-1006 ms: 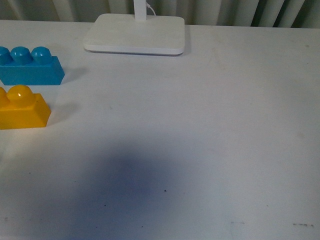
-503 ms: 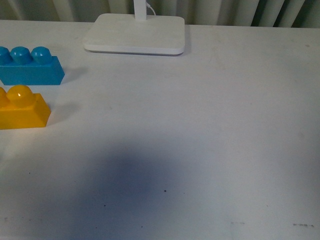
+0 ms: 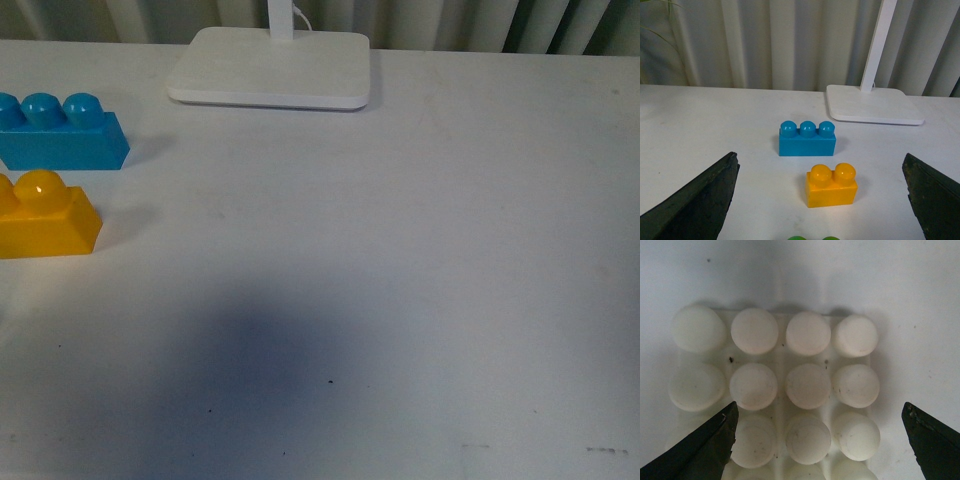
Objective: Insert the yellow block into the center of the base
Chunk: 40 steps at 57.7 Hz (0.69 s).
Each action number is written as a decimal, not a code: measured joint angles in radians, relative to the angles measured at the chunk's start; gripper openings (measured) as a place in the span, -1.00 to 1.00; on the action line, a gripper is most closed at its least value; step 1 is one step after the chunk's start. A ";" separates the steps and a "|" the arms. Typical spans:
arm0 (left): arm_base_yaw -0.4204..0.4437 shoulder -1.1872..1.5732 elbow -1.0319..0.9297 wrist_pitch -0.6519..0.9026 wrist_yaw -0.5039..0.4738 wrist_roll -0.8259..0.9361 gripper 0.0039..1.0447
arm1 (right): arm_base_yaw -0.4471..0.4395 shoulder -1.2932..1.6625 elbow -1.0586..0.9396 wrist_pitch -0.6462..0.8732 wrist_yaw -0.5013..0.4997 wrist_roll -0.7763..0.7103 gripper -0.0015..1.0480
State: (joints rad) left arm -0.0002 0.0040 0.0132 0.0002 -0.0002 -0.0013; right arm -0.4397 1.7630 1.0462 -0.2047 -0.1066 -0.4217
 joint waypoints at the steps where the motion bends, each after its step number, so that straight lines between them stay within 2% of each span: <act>1: 0.000 0.000 0.000 0.000 0.000 0.000 0.88 | -0.004 0.004 0.000 -0.002 -0.003 -0.002 0.83; 40: 0.000 0.000 0.000 0.000 0.000 0.000 0.88 | -0.052 0.087 0.035 -0.015 -0.078 -0.051 0.83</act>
State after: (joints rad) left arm -0.0002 0.0036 0.0132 0.0006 -0.0002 -0.0010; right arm -0.4915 1.8496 1.0813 -0.2199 -0.1848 -0.4728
